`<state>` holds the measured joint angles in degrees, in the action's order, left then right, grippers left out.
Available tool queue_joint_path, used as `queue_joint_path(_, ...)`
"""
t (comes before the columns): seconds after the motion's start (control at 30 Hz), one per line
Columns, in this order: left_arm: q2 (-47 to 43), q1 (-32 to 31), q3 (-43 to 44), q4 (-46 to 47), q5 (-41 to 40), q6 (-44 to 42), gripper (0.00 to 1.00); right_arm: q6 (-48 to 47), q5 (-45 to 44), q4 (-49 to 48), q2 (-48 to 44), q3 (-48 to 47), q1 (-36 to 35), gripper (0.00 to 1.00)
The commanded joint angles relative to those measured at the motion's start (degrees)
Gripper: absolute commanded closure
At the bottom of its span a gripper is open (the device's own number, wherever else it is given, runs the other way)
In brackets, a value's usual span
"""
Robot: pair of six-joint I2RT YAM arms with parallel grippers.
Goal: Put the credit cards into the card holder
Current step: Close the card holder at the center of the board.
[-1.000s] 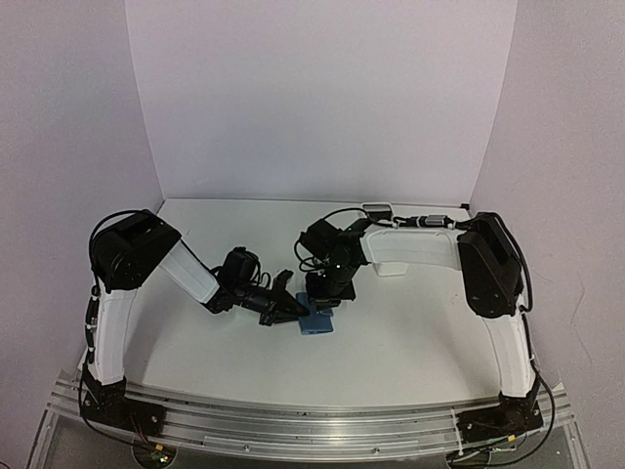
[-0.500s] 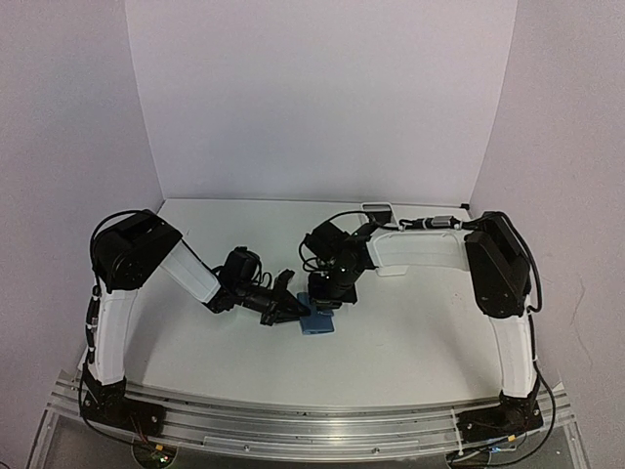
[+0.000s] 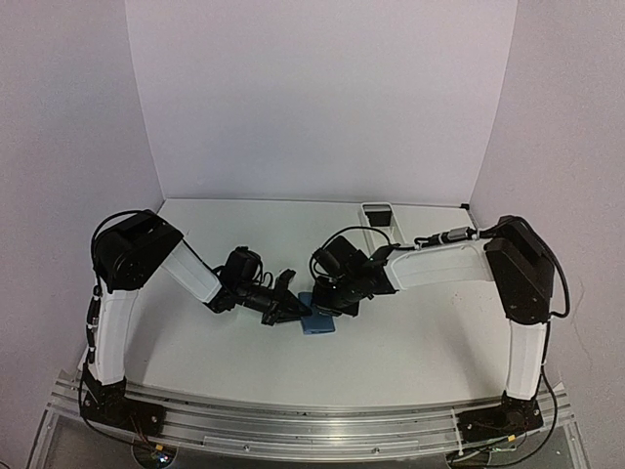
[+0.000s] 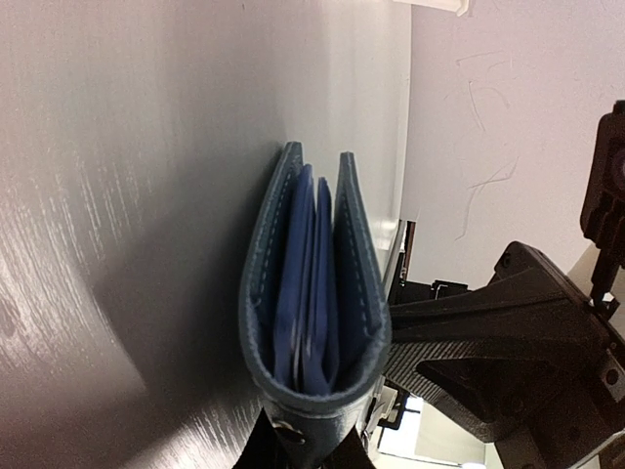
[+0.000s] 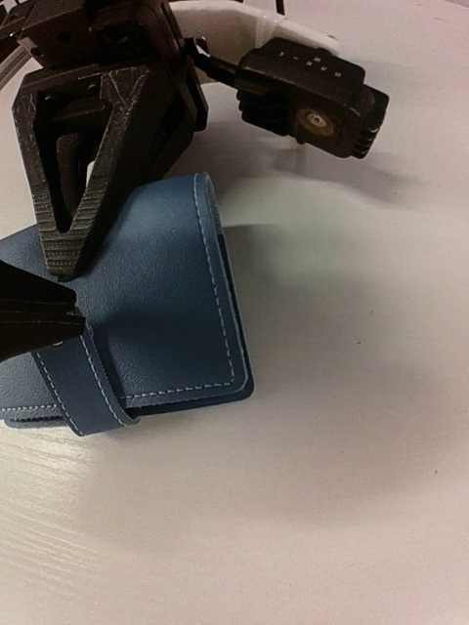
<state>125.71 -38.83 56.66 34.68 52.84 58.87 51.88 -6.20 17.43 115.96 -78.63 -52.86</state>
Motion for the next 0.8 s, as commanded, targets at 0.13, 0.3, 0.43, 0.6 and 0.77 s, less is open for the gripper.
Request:
queue_joint_path(0.13, 6.63, -1.25, -2.29, -10.68, -5.72, -0.27, 1.0, 7.56, -2.94, -11.19, -5.71, 7.21, -2.05, 1.0)
queue_joint_path(0.3, 6.68, -1.27, -2.26, -10.62, -5.63, 0.01, 1.0, 5.98, -4.02, -13.36, -5.37, 7.34, -2.22, 1.0)
queue_joint_path(0.43, 6.66, -1.33, -2.12, -10.59, -5.64, 0.15, 1.0, 5.69, -7.7, -14.19, -6.55, 7.37, -2.51, 1.0)
queue_joint_path(0.6, 6.61, -1.43, -2.1, -10.59, -5.55, 0.28, 1.0, 6.63, -8.7, -14.93, -7.42, 9.16, -2.93, 1.0)
queue_joint_path(0.77, 6.7, -1.43, -2.09, -10.59, -5.55, 0.28, 1.0, 6.84, -7.64, -14.73, -7.12, 10.07, -3.38, 1.0)
